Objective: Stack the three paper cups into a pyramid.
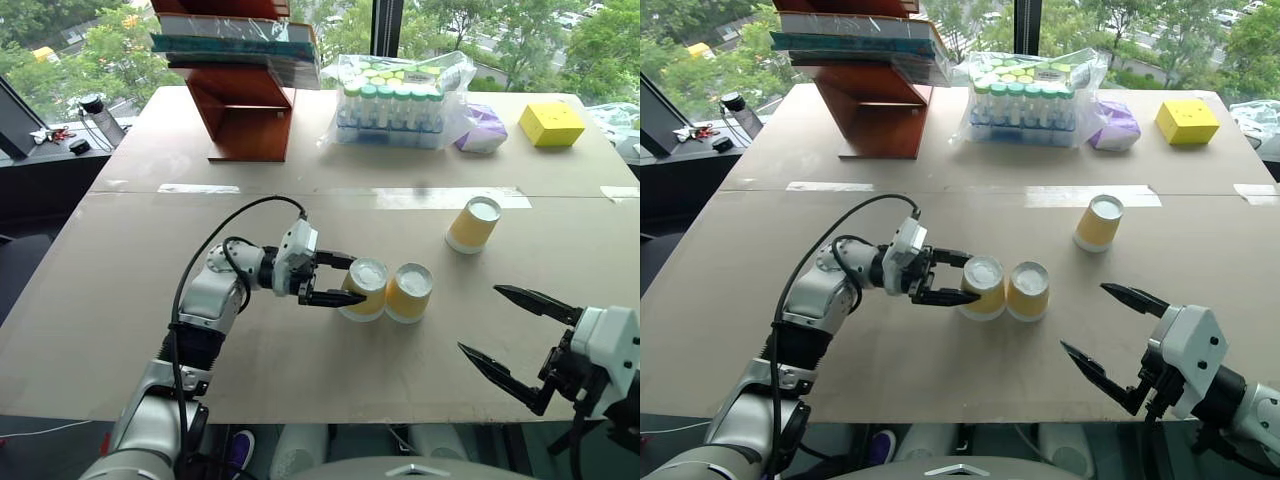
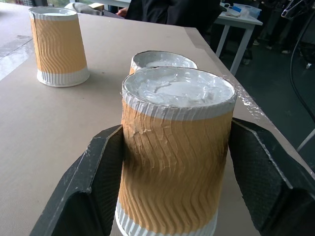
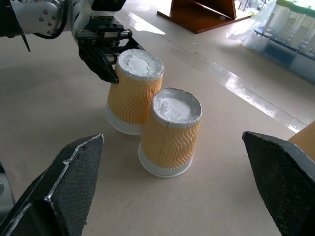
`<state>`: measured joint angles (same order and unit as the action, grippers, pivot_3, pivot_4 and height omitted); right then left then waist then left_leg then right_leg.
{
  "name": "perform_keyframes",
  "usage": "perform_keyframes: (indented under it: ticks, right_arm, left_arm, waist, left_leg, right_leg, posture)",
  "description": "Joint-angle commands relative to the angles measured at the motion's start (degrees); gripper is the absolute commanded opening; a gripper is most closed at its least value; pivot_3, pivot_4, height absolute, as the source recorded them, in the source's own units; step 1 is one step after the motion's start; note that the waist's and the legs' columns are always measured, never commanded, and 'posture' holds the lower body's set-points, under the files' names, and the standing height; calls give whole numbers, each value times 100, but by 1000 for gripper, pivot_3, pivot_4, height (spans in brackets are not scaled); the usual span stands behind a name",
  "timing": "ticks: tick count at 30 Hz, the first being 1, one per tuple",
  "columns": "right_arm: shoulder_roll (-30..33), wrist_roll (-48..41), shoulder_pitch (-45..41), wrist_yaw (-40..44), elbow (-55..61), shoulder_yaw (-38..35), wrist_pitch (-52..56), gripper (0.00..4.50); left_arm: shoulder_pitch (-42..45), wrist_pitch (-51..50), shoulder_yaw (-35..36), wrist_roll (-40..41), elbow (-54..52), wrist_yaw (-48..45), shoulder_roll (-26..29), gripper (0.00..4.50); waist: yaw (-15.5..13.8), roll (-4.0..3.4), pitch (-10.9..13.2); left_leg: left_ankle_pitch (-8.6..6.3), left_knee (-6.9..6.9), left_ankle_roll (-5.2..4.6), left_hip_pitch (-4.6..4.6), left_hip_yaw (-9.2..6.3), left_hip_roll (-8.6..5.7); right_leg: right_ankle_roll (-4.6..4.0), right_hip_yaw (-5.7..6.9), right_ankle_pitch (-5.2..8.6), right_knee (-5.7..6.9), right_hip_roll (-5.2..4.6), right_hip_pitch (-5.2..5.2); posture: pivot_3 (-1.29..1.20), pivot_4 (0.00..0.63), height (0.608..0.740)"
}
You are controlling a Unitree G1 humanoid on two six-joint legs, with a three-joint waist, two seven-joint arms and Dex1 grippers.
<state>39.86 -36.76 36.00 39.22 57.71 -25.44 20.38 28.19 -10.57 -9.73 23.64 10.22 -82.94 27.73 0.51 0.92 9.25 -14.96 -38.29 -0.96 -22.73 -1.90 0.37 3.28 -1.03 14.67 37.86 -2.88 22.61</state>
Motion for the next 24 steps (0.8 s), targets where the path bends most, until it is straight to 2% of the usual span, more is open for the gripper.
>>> perform_keyframes:
  ticks: [1,24]
  right_arm:
    - [64,-90,41,-86,229,-96,-153,4500]
    - [75,-16,370,-126,229,-135,-399,4500]
  left_arm:
    - [160,-31,4,24,-163,109,-93,3244]
    - [-9,503,-170,-287,331,-35,-139,3244]
  waist:
    - [0,0,0]
    - [-15,1,-1]
  left_leg:
    - [0,0,0,0,0,0]
    - [0,-2,0,1,0,-2]
  right_leg:
    - [0,0,0,0,0,0]
    - [0,1,0,0,0,-3]
  posture:
    - [0,150,740]
    - [0,150,740]
